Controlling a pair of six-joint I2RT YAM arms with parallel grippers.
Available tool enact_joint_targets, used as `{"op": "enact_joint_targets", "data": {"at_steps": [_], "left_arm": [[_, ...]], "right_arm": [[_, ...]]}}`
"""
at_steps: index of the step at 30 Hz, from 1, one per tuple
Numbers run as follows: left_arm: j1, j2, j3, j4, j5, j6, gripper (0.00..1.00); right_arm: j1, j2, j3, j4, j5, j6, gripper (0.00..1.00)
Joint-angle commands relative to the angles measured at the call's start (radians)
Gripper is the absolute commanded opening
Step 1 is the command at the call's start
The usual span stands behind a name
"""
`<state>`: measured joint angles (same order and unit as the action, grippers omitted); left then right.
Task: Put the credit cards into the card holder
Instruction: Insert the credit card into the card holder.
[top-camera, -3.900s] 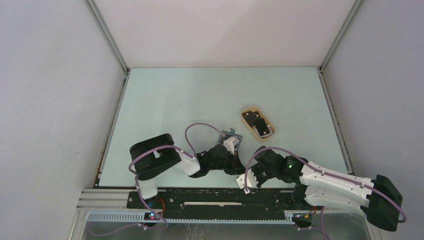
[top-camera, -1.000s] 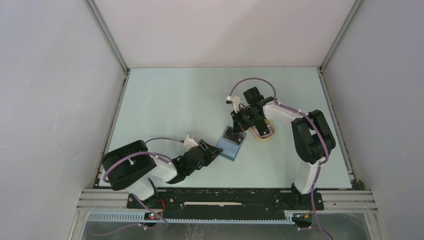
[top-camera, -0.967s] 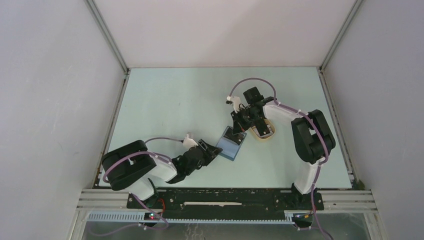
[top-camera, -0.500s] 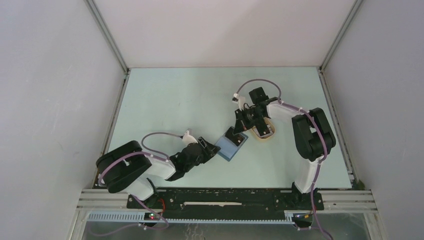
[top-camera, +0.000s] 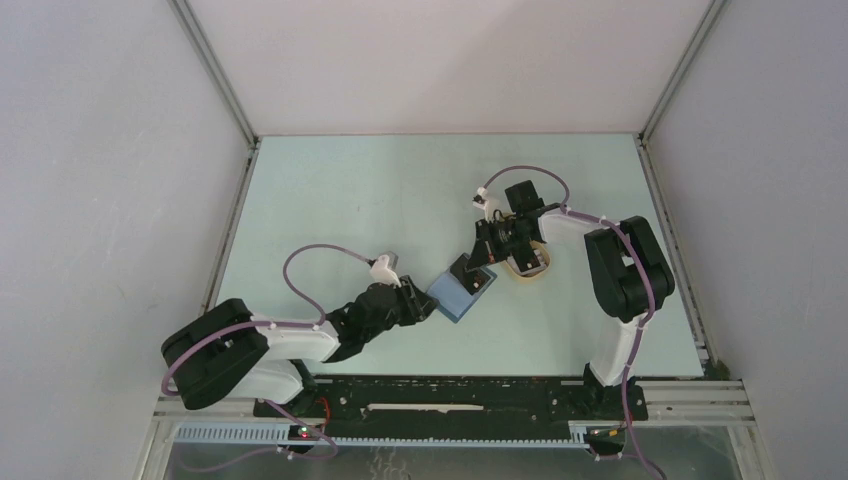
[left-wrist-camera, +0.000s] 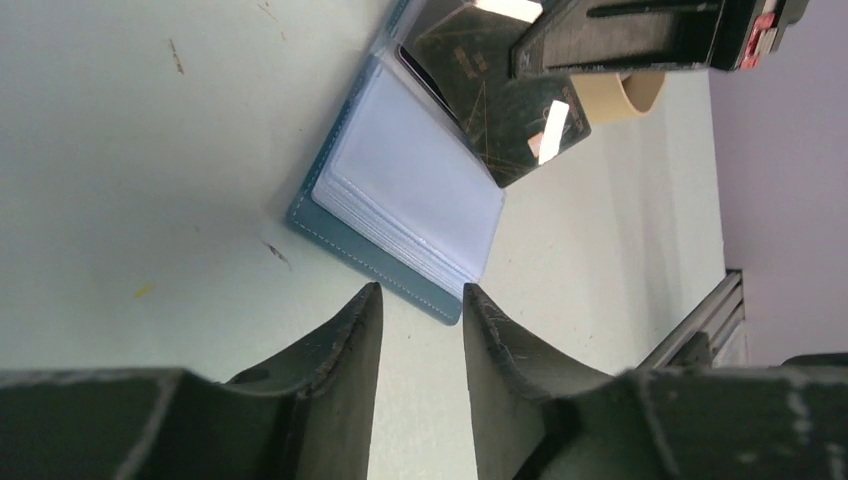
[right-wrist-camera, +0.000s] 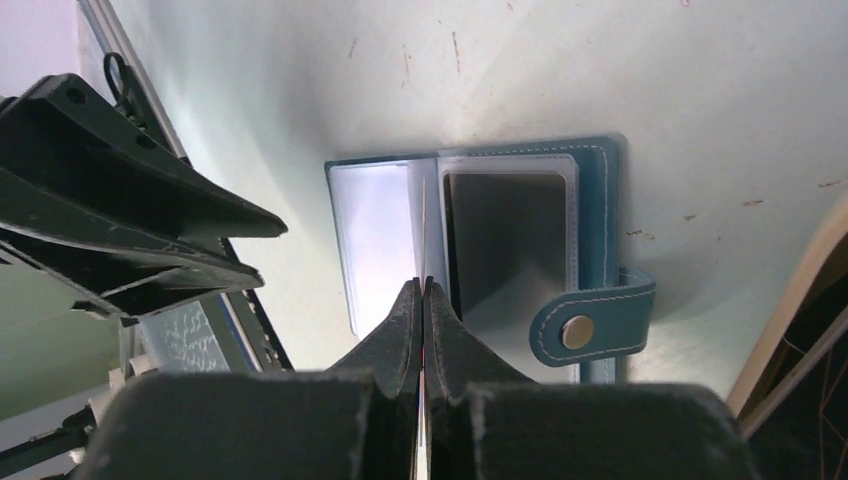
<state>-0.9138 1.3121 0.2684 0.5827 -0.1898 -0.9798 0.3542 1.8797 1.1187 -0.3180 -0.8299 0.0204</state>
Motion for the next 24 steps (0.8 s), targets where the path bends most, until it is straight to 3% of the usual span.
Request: {"op": "enact_joint_targets", "data": {"at_steps": [1,6,17,24], "left_arm": [[0.005,0.023,0.082,0.013,0.028,0.086,0.37],[0.020,0.141,0.167,0.032,0.058,0.088,0.28],[0.028,0.244,0.220,0.060,0.066,0.094,0.27],[0.030,0.312,0.200,0.080,0.082,0.038,0.05]], "right_arm": [[-0.007,0.006,-0.006,0.055,-0.061,0.052,0.00],[-0.009,0.022,-0.010,0.071,-0.070,0.070,0.00],[-0.022,0.034,-0.013,0.078,-0.065,0.078,0.00],[-0.033,0.005,-0.013,0.089,-0.067,0.072,0.00]]}}
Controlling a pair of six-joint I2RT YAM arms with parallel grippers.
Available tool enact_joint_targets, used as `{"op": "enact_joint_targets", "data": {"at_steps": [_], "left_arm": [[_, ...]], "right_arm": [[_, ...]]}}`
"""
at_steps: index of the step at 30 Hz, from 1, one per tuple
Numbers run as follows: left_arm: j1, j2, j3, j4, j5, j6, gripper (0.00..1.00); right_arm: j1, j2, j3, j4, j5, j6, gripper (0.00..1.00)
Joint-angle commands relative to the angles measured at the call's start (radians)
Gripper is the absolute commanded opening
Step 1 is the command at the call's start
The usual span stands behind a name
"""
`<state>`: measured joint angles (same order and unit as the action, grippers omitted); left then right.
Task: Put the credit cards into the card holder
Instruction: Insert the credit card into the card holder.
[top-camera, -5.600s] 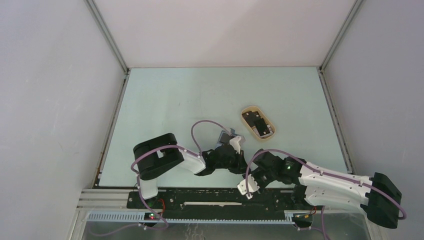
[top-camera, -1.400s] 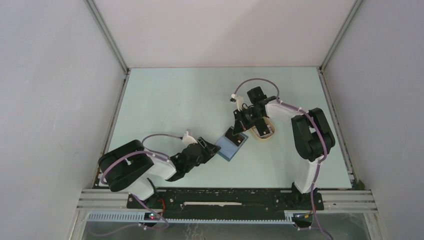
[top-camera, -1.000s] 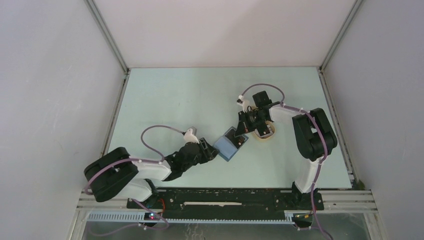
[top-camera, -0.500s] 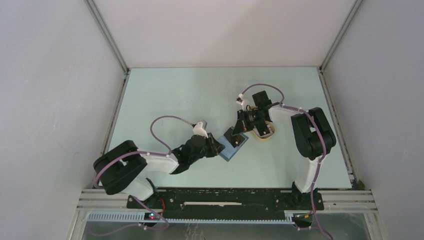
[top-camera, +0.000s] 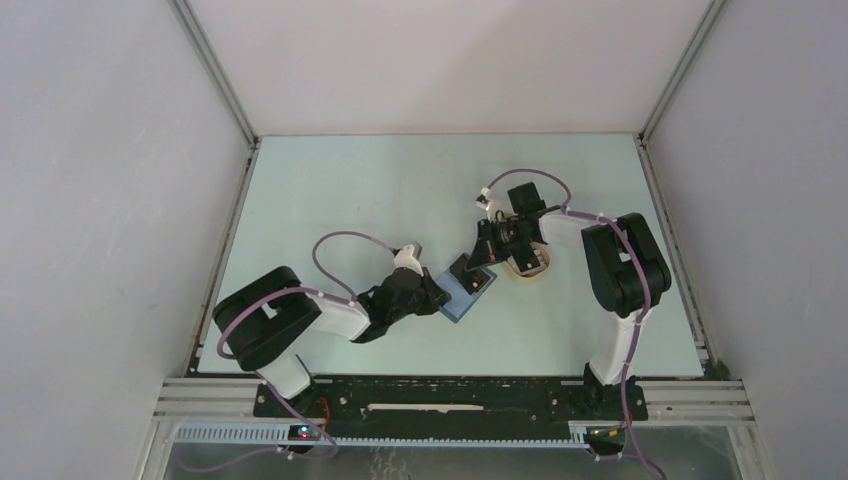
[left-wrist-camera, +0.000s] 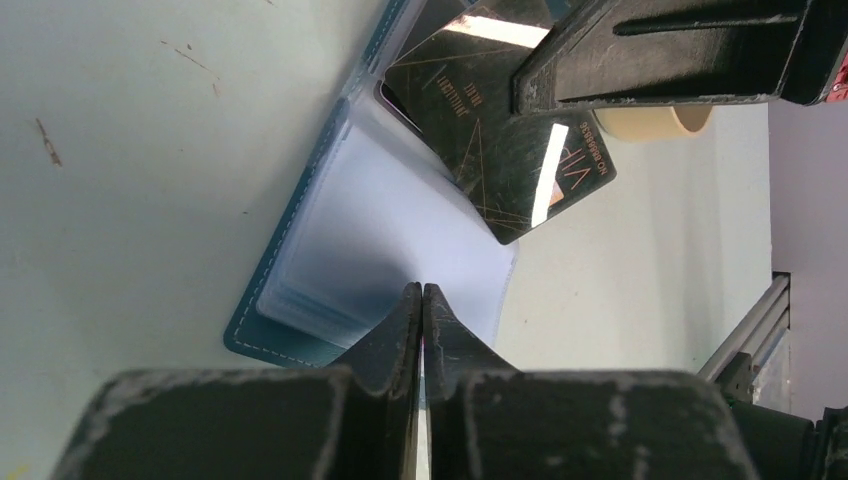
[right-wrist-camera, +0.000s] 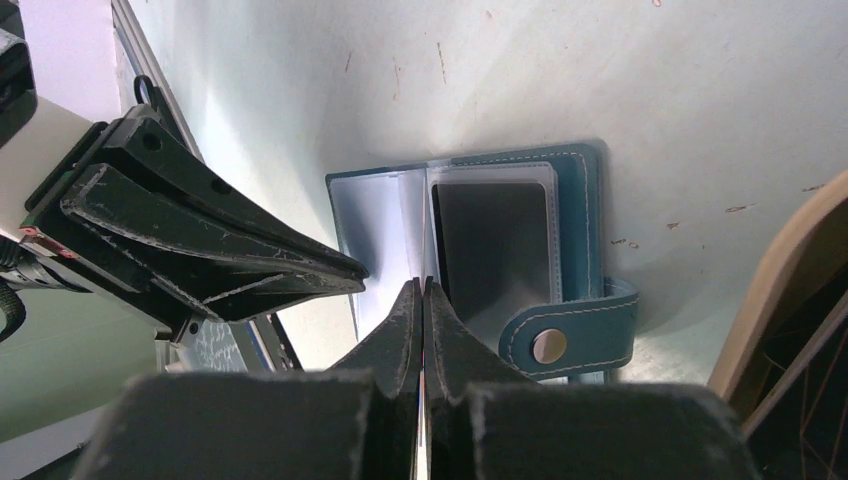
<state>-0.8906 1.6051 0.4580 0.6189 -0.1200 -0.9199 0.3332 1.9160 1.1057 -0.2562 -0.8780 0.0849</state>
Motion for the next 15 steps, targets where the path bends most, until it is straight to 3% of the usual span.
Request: {"op": "enact_joint_targets", "data": {"at_steps": [1,15], "left_arm": [[0.006,0.019,0.000,0.050,0.012,-0.030,0.04],[0.006,-0.009,-0.051,0.061,0.013,-0.069,0.00]], "right_arm": [[-0.014,-0.028,0.000,0.028,-0.016,0.006,0.00],[-0.001,0.018,0.000,0.021,-0.016,0.000,0.00]]}}
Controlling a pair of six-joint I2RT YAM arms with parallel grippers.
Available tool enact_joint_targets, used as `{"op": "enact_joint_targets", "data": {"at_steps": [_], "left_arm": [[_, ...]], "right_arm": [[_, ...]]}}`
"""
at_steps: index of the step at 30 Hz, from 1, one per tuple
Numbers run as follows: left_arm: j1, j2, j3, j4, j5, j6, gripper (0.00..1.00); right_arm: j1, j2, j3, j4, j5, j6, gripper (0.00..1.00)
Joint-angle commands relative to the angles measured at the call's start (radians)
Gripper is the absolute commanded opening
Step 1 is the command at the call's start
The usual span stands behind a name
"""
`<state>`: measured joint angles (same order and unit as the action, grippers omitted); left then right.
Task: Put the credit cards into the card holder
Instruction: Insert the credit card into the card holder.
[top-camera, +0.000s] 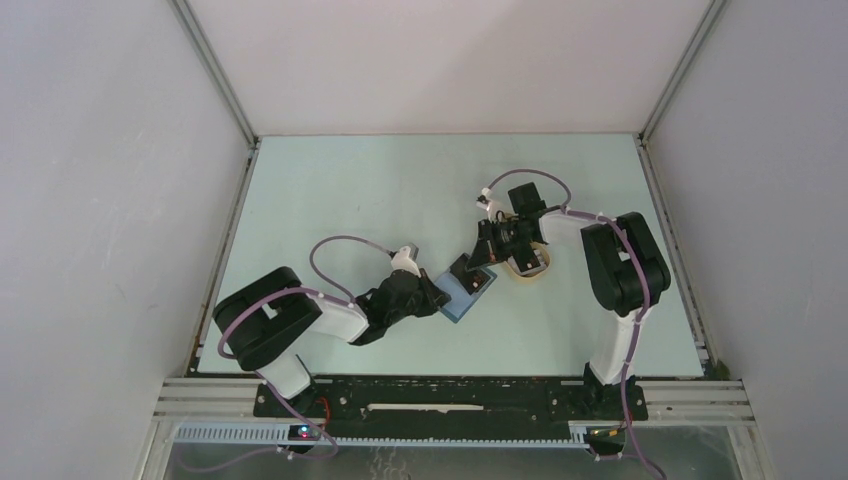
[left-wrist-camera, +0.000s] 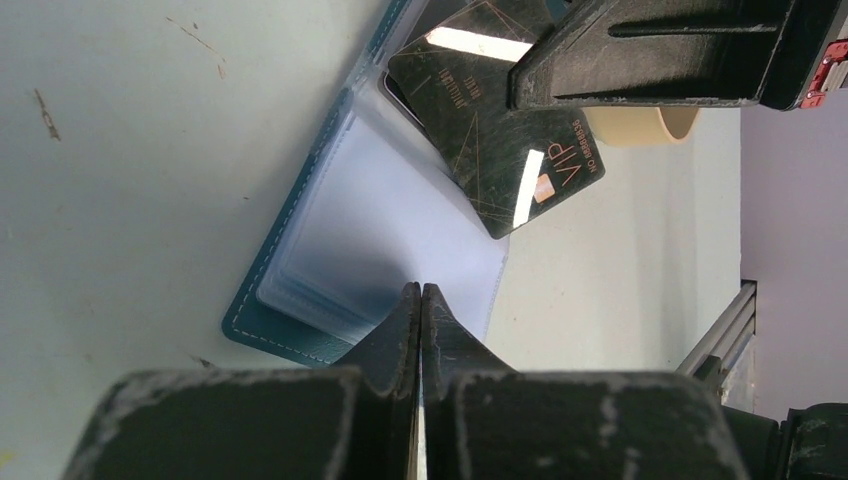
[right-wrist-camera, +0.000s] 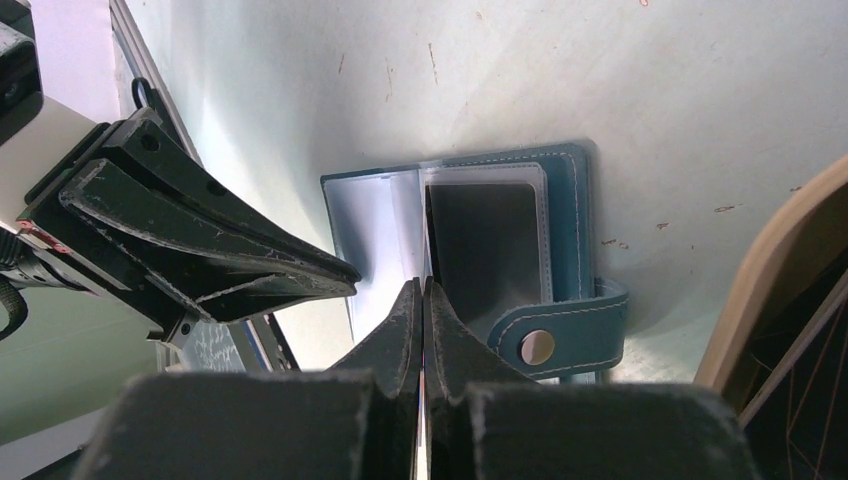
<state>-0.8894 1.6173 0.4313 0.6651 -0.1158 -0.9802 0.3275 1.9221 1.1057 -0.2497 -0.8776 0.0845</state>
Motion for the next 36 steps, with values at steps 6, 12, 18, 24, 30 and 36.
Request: {"op": "enact_joint_targets", "data": {"at_steps": [6,12,18,24,30,36], "left_arm": [[0.005,-0.023,-0.021,0.016,0.018,-0.006,0.00],[0.006,-0.031,-0.024,0.016,0.016,-0.004,0.00],[0.006,-0.037,-0.032,0.015,0.016,-0.006,0.00],[0.005,-0.043,-0.044,0.014,0.017,-0.011,0.00],[0.005,-0.044,-0.048,0.016,0.016,-0.012,0.00],[0.005,-0.045,-0.046,0.016,0.019,-0.012,0.00]], "right_arm": [[0.015,0.032,0.000,0.011,-0.019,-0.005,0.00],[0.021,0.053,0.000,0.006,-0.043,-0.010,0.00],[0.020,0.040,0.000,0.008,-0.067,-0.034,0.00],[0.012,0.001,0.000,0.025,-0.066,-0.071,0.00],[-0.002,-0.011,-0.002,0.060,-0.117,-0.072,0.00],[-0.004,-0.008,-0.023,0.098,-0.122,-0.065,0.00]]}}
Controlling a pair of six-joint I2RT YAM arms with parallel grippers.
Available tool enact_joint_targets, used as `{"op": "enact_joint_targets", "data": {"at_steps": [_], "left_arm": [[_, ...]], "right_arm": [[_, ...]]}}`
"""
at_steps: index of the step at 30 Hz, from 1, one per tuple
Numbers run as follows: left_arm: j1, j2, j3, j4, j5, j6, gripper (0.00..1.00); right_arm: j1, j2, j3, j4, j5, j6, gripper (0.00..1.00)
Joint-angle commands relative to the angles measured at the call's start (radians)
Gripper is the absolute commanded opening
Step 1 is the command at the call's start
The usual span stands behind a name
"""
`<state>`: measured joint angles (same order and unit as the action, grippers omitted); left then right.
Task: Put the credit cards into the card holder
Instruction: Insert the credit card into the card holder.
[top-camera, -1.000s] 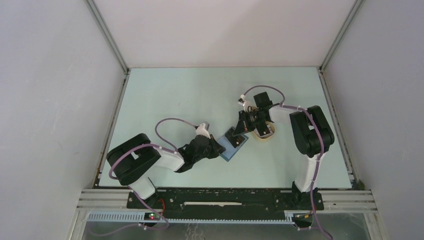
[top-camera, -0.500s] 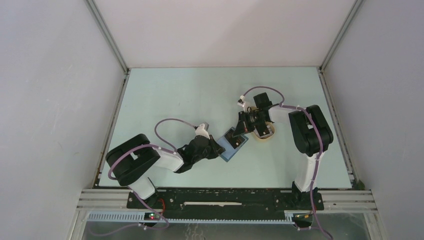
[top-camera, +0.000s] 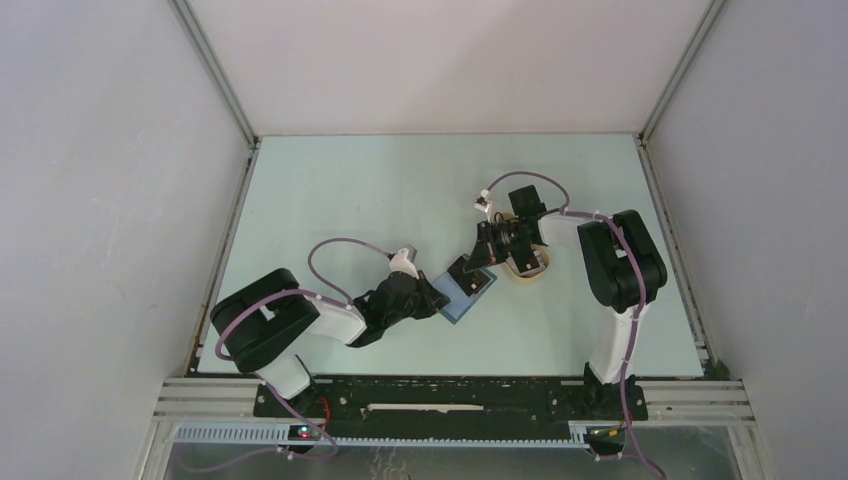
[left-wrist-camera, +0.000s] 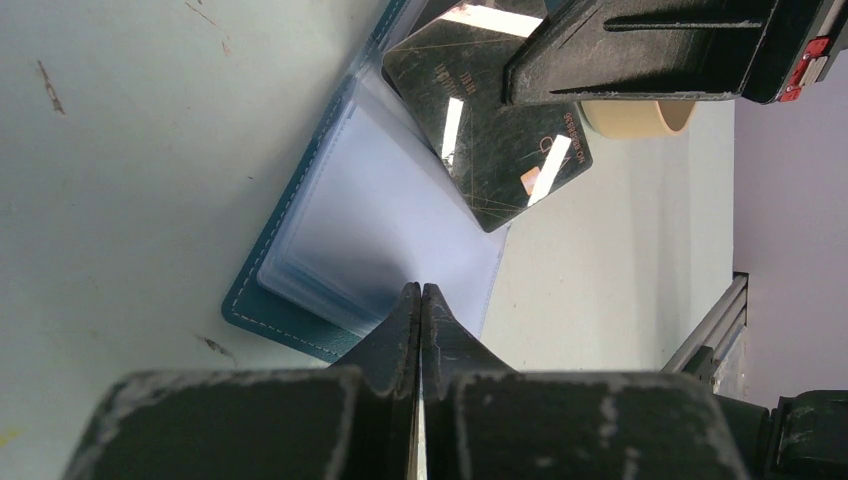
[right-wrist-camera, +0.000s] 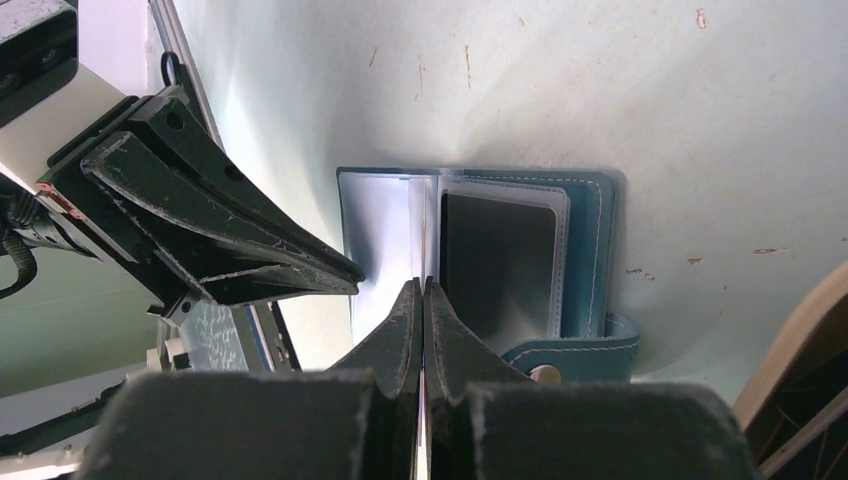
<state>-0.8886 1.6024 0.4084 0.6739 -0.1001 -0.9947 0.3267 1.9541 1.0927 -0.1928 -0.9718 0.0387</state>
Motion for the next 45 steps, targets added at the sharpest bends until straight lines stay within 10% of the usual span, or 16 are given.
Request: {"op": "enact_joint_targets", "data": {"at_steps": [1,30,45], "left_arm": [[0.005,-0.030,-0.023,0.007,0.003,0.004,0.00],[0.005,-0.018,-0.024,0.041,0.031,0.020,0.00],[0.005,-0.182,-0.079,0.045,0.081,0.082,0.03]], "right_arm": [[-0.002,-0.037,-0.010,0.041,-0.029,-0.020,0.00],[0.042,0.010,-0.083,0.148,-0.074,0.036,0.00],[0.055,-0.249,-0.126,0.148,0.038,-0.002,0.00]]}}
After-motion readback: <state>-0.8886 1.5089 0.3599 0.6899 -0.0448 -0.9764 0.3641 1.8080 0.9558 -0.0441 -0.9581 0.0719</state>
